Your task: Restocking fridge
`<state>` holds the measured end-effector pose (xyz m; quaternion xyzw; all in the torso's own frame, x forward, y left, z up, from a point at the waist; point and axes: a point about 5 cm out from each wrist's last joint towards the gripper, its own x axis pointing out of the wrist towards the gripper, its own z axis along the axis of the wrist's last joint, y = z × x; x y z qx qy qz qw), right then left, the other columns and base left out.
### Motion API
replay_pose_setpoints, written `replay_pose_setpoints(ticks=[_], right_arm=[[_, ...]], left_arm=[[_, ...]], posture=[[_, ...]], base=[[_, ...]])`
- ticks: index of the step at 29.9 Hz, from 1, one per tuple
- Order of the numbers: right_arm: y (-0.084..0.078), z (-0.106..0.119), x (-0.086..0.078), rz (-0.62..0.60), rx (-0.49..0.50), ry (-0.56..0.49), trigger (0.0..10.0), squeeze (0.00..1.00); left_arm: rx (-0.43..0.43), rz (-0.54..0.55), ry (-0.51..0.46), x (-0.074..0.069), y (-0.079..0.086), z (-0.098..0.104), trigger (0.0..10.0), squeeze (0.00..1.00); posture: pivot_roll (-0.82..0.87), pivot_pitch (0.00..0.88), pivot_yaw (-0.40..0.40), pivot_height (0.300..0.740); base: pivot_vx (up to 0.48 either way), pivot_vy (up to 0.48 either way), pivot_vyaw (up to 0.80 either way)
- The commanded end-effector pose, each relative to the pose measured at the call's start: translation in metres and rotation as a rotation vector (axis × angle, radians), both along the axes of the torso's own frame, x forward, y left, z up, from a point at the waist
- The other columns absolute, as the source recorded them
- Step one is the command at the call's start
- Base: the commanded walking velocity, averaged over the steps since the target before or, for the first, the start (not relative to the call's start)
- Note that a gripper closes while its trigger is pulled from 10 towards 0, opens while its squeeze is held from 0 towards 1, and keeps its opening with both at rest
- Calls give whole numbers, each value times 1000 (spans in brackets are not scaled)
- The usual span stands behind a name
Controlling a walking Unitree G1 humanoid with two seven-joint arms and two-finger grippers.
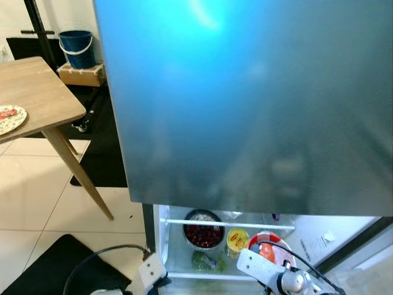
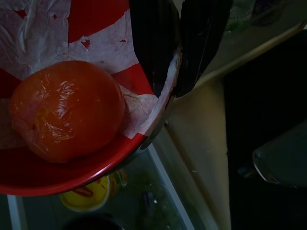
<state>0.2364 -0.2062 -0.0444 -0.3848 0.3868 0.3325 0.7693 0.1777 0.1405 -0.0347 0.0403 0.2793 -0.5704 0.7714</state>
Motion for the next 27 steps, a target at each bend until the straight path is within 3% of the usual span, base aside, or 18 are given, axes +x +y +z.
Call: replay_pose_setpoints(ticks=[1, 9, 12, 17, 27], right_arm=[[9, 4, 7, 56, 9, -26, 10000, 0], [24, 5, 10, 104, 35, -29, 10000, 0], [27, 7, 13, 84, 63, -32, 10000, 0], [34, 15, 23, 1, 196, -41, 10000, 0], [33, 27, 36, -13, 232, -68, 10000, 0]], left_arm=[[21, -52, 3, -3, 3, 3, 10000, 0], [70, -119, -60, 2, 2, 13, 10000, 0], [75, -99, -83, 7, 3, 18, 10000, 0], [49, -49, -111, 11, 0, 26, 10000, 0], [51, 12, -132, 11, -2, 25, 10000, 0]], posture=[[-66, 39, -68, 740], [-62, 39, -63, 725], [-62, 41, -61, 715], [-59, 50, -63, 695], [-67, 54, -62, 660]], base=[[0, 0, 0], [0, 0, 0], [0, 0, 0], [0, 0, 0], [0, 0, 0]])
